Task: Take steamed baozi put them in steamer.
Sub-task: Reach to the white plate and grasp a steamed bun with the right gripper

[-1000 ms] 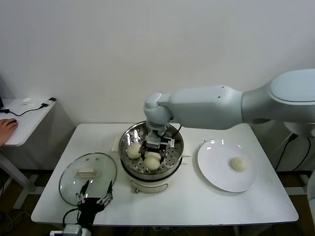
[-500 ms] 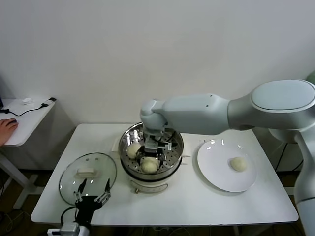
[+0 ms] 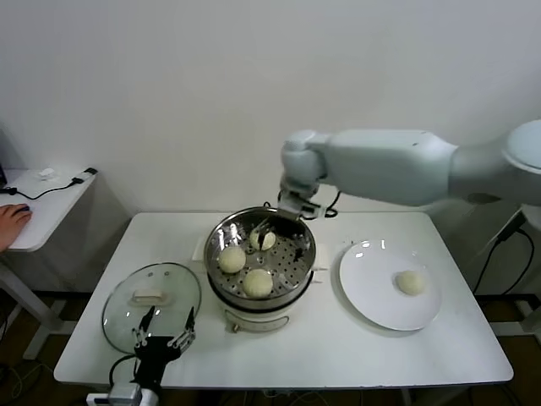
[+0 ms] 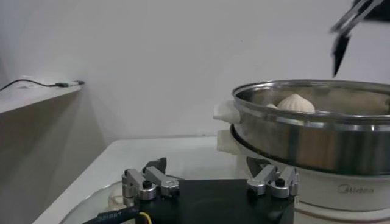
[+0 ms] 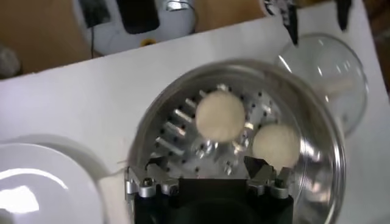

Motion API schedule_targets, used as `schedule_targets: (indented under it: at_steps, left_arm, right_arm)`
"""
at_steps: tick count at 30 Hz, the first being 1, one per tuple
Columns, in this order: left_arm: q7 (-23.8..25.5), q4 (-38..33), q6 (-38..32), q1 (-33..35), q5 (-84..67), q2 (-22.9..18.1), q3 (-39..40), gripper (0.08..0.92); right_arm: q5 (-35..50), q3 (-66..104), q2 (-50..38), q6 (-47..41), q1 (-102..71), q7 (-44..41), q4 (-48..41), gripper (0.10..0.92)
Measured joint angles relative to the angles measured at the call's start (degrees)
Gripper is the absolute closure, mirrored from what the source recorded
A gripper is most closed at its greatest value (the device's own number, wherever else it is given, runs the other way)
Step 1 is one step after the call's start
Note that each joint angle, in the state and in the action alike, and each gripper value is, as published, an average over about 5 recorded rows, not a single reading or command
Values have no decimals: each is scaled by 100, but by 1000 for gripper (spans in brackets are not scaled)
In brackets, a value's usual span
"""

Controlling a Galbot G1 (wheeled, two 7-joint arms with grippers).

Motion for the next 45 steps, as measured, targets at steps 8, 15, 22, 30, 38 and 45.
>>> schedule_targets:
  at_steps: [8,15,22,30,38,45]
  left_arm:
    - [6,63,0,-61,-11,38,-30,177]
    - [41,155,-7,-110,-26,24,-50,177]
    - [53,254,-22,-127,-8,-8,-37,177]
    - [57,313,-19,-133,14,-38,-39,177]
    - [59,345,-27,-84,28,-43,-44,177]
    - [59,346,-28,-53,40,-38,-40,177]
  right_arm:
    - [407,-632,-1335,-1022,384,-186,-199,203]
    - [217,-889,-2247,-1749,66,-89,-373,203]
    - [-141,-532,-2623,-2338,-785,192,-675,203]
    - [-473,126,-2566,-2668,-1764,402,-1199,203]
    - [-724,649,-2288,-2808,-2512,495,-1714,203]
    - [-940,948,-2147,-2873,-2912,557,-2001,203]
